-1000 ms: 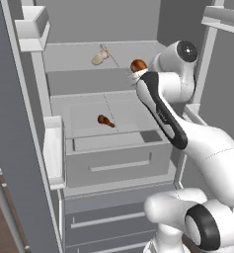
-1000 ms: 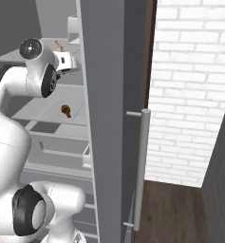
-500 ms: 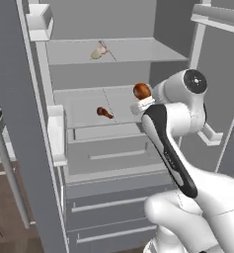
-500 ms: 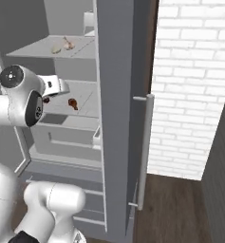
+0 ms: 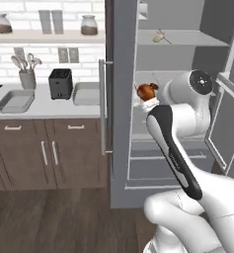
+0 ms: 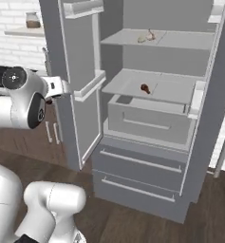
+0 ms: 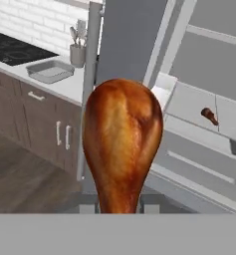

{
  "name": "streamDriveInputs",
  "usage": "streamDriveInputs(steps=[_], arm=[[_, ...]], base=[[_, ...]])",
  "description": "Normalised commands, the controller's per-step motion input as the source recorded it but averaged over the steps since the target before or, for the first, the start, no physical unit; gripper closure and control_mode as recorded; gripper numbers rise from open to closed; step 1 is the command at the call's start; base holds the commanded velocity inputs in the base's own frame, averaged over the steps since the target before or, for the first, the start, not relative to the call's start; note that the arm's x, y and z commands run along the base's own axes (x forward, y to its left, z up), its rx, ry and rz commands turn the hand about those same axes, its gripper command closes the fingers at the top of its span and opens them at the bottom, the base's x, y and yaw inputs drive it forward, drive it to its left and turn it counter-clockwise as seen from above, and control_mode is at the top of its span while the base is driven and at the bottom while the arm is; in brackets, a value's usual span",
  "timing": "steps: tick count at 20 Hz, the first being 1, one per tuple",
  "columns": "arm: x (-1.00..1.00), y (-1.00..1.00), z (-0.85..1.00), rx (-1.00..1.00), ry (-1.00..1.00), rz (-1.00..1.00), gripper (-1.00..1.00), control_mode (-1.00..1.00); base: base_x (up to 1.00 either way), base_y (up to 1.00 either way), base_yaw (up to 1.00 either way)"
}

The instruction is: Place one garlic and one chicken drumstick in each tupperware on the nearby counter, to pack two identical lunches.

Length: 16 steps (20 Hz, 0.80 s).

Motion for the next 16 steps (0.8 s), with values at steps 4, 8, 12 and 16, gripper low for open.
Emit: streamDriveInputs(steps=[4,8,12,16], arm=[[0.00,0.00,0.00,0.00,0.00,0.00,1.00,1.00],[0.00,0.00,0.00,0.00,0.00,0.00,1.00,1.00],[0.00,0.00,0.00,0.00,0.00,0.00,1.00,1.00],[0.00,0.00,0.00,0.00,0.00,0.00,1.00,1.00]], base=[[-0.31,1.00,0.35],[0.43,1.00,0.20],[1.00,0.97,0.03],[1.00,1.00,0.06]])
